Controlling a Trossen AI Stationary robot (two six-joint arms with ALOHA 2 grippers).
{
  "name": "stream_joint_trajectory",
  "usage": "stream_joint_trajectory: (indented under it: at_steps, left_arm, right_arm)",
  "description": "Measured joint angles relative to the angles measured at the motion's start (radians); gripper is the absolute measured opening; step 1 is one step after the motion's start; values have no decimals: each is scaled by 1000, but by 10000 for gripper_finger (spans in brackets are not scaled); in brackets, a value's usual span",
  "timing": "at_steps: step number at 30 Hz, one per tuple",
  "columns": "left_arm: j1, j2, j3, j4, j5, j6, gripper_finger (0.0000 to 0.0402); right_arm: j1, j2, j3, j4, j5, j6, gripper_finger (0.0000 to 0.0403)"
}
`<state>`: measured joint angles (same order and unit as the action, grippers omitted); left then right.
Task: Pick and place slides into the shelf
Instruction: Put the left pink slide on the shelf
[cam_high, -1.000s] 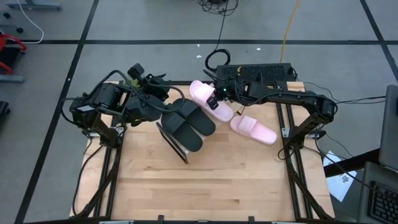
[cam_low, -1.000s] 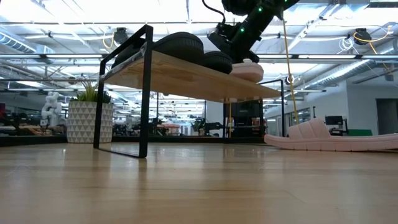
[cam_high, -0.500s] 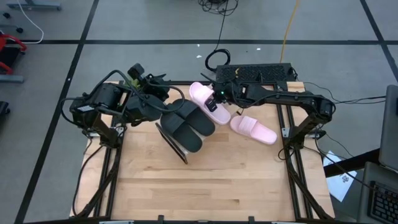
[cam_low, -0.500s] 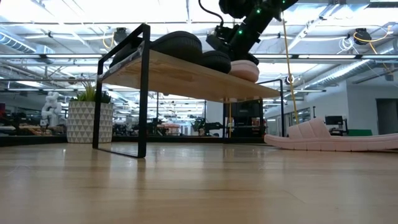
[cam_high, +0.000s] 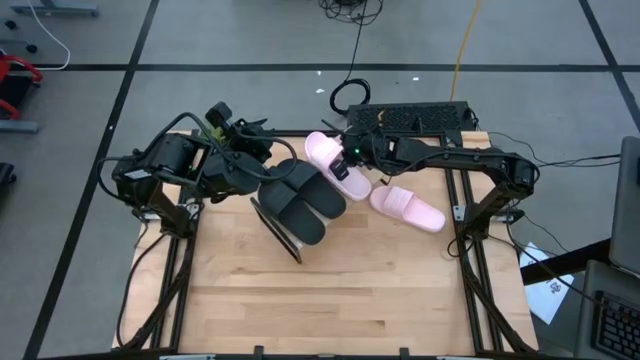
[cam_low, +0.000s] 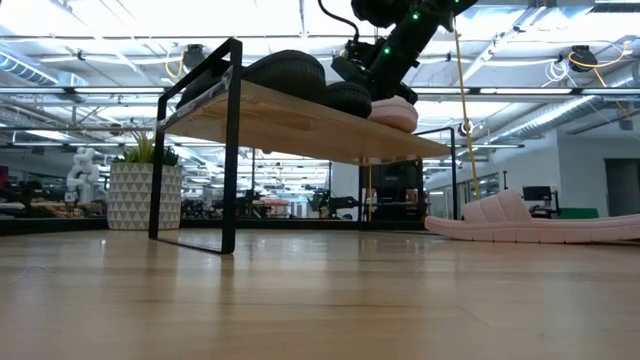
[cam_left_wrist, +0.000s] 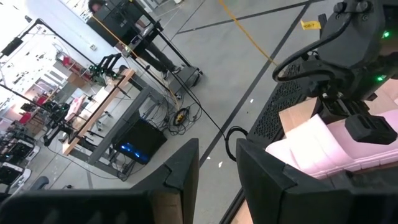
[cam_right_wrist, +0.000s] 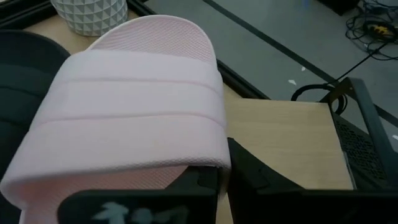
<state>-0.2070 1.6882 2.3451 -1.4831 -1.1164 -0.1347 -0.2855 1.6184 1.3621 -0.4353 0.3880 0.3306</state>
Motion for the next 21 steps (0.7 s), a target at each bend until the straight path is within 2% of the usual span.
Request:
stream_joint_trajectory:
  at_steps: [21]
  left_arm:
    - [0, 0, 0, 0, 1, 0, 113]
  right_arm:
    - [13, 0, 0, -27, -14, -14, 0]
